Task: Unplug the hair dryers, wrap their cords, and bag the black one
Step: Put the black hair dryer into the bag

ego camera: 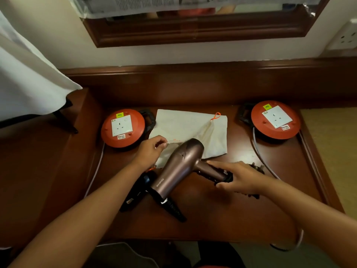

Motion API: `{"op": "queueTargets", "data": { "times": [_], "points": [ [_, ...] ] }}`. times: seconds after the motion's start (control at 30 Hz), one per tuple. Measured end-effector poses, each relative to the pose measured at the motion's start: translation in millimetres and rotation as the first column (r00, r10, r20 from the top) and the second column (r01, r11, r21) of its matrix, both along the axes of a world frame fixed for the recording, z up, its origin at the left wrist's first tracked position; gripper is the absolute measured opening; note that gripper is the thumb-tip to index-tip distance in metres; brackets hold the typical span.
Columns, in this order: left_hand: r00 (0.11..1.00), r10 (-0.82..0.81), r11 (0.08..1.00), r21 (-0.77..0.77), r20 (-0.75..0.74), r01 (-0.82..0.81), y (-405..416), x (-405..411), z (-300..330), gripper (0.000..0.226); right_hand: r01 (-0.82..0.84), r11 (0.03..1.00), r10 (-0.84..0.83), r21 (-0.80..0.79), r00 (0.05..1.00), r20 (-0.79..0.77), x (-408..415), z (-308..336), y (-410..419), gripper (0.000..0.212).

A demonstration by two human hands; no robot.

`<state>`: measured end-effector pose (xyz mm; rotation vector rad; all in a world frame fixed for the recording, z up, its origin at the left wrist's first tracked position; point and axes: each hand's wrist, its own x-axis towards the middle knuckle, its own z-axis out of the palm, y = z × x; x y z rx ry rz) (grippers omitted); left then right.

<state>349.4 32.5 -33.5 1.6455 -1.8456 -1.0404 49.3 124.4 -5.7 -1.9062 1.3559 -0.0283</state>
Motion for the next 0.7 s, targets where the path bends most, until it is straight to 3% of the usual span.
{"op": "queueTargets", "data": {
  "times": [0.13,0.33,0.53,0.7],
  "points": [
    [0.992,-0.122,0.989,-0.08,0.026,0.124,1,10,11,0.009,-0.09,0.995,0.088,0.049,0.995,0.036,12,13,-14,0.067],
    [0.98,-0.189,0.98,-0.079,-0.056,0.184,3,12,22,0.013,-0.092,0.977,0.068,0.19,0.989,0.129,25,16,-20,0.068],
    [0.969,-0.221,0.974,-0.075,-0.107,0.214,6,19,32,0.015,0.077,0.991,-0.091,0.112,0.988,0.122,24,4,-24,0.066],
    [0.982,-0.136,0.99,-0.05,-0.129,0.131,12,15,25,0.012,0.274,0.956,-0.286,0.101,0.949,0.134,8,-3,-15,0.057]
  ]
}}
